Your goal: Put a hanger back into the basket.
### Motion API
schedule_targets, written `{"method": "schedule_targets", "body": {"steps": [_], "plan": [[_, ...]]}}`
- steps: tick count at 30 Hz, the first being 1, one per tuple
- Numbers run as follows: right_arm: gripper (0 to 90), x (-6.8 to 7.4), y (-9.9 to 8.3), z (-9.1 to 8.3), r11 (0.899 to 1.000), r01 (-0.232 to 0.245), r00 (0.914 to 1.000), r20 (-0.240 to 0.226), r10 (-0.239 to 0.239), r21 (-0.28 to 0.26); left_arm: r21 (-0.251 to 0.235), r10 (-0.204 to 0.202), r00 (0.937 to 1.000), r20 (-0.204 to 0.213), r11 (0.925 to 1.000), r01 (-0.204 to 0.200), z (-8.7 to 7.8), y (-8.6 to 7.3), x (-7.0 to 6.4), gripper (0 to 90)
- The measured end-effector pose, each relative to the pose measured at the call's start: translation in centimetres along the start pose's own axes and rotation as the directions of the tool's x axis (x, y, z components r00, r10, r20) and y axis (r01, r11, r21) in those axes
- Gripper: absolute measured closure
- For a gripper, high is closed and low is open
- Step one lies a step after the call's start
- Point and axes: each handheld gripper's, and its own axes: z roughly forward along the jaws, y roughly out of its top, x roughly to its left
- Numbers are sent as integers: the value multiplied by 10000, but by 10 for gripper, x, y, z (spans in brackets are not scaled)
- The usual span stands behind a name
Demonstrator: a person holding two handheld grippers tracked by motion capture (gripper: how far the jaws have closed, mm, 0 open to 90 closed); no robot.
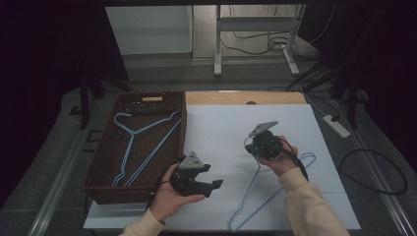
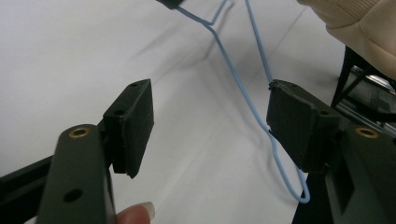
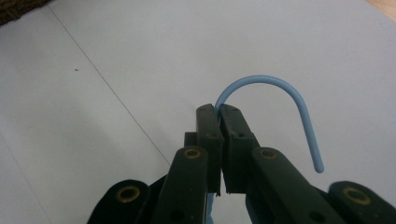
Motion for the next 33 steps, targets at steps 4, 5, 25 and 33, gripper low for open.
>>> {"method": "schedule_targets", "body": {"steps": [4,5,25,33], "plan": [[880,2,0,-1,10000,-4,10000,52,5,-48,273,-18,9996,277,9996,10,18,1,-4,327],[880,2,0,-2,10000,-13,10000,52,13,-63,388,93,9999,144,9992,-99,22,2,-6,326],[880,5,1,-8,9995,-64,9997,232,71,-314,1573,-390,9903,1335,9874,177,104,7,-14,370],[879,6,1,-10,9982,-49,9997,237,63,-592,1942,-625,9822,1770,9806,274,121,7,-13,666]]}}
